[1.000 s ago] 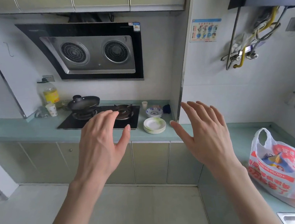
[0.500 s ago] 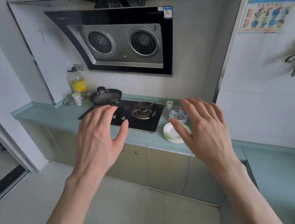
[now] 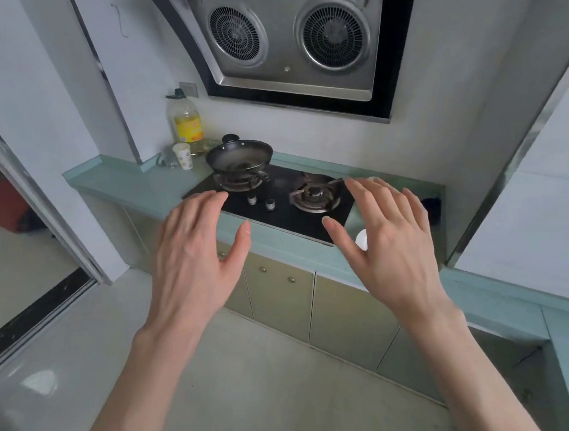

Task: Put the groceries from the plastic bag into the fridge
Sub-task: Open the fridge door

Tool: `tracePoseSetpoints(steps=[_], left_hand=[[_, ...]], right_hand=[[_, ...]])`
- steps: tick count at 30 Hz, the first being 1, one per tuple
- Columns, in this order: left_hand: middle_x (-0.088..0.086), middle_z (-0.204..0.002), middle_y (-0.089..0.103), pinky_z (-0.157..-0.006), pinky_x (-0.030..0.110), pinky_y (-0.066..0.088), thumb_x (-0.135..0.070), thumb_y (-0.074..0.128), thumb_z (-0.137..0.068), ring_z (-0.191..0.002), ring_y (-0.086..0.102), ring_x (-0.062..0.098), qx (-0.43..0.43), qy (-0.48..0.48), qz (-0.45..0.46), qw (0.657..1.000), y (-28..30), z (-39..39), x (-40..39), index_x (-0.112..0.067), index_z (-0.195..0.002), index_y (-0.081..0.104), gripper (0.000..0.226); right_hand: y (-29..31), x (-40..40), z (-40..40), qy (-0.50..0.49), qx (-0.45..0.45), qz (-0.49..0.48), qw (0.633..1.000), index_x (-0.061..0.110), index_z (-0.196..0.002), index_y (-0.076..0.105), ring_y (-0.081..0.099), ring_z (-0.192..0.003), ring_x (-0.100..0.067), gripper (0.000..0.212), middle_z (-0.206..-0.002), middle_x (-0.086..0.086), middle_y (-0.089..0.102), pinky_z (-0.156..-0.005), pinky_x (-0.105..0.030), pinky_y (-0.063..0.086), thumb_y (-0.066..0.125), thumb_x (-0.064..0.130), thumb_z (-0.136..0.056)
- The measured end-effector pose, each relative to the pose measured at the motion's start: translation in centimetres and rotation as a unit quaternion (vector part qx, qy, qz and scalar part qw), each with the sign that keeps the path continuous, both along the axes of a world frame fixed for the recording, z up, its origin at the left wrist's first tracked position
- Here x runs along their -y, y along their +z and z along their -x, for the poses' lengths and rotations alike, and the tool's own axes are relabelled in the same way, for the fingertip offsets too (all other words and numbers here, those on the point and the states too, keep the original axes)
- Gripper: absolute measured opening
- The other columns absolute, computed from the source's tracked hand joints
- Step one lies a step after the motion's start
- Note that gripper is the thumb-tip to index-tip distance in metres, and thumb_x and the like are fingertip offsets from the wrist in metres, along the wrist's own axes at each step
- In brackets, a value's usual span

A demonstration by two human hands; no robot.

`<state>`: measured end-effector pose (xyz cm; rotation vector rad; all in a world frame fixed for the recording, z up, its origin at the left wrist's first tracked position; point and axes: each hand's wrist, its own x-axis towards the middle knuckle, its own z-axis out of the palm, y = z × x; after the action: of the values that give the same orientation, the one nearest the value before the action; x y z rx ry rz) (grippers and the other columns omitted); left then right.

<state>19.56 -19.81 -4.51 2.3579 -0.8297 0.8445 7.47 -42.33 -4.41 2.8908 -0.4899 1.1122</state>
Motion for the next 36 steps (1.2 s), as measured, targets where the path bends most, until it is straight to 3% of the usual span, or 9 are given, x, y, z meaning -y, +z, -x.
tracePoseSetpoints(steps=[11, 18, 22, 26, 36], left_hand=[[0.007, -0.14, 0.058, -0.108, 0.038, 0.039, -0.04, 0.052, -0.101, -0.128, 0.053, 0.028, -0.048, 0.044, 0.018, 0.998, -3.9, -10.5, -1.2, -0.01, -0.141, 0.054, 0.05], [0.005, -0.14, 0.058, -0.106, 0.046, 0.044, -0.041, 0.052, -0.101, -0.129, 0.053, 0.028, -0.05, 0.113, 0.048, 0.991, -4.8, -17.1, -5.3, -0.013, -0.139, 0.056, 0.048], [0.005, -0.14, 0.058, -0.106, 0.045, 0.043, -0.037, 0.056, -0.1, -0.126, 0.054, 0.028, -0.051, 0.157, 0.057, 0.985, -5.7, -18.8, -8.1, -0.012, -0.138, 0.057, 0.045], [0.004, -0.14, 0.058, -0.109, 0.046, 0.042, -0.036, 0.057, -0.1, -0.129, 0.053, 0.028, -0.056, 0.196, 0.054, 0.977, -6.3, -19.9, -11.0, -0.012, -0.138, 0.057, 0.045], [0.003, -0.141, 0.059, -0.112, 0.041, 0.036, -0.043, 0.055, -0.1, -0.134, 0.052, 0.027, -0.069, 0.337, 0.009, 0.939, -6.5, -22.2, -18.1, -0.013, -0.137, 0.059, 0.048]], right_hand=[[-4.0, -0.7, -13.4, 0.056, -0.038, -0.023, 0.997, 0.015, -0.148, 0.05, 0.052, -0.133, -0.025, 0.061, -0.144, -0.002, 0.058, -0.118, -0.043, 0.034, 0.043, 0.058, -0.104], [-4.8, -4.9, -23.5, 0.127, -0.038, -0.054, 0.99, 0.016, -0.147, 0.05, 0.055, -0.132, -0.024, 0.06, -0.144, -0.001, 0.058, -0.113, -0.043, 0.039, 0.044, 0.058, -0.104], [-5.5, -6.9, -26.7, 0.171, -0.056, -0.046, 0.983, 0.015, -0.148, 0.05, 0.054, -0.132, -0.024, 0.061, -0.143, -0.002, 0.059, -0.116, -0.043, 0.037, 0.044, 0.058, -0.105], [-5.7, -9.4, -30.1, 0.214, -0.059, -0.028, 0.975, 0.015, -0.149, 0.049, 0.051, -0.137, -0.023, 0.061, -0.145, -0.002, 0.057, -0.122, -0.043, 0.026, 0.043, 0.058, -0.105], [-5.2, -17.3, -39.5, 0.341, -0.051, -0.014, 0.938, 0.014, -0.146, 0.053, 0.047, -0.142, -0.026, 0.063, -0.147, -0.005, 0.057, -0.124, -0.044, 0.025, 0.038, 0.059, -0.105]])
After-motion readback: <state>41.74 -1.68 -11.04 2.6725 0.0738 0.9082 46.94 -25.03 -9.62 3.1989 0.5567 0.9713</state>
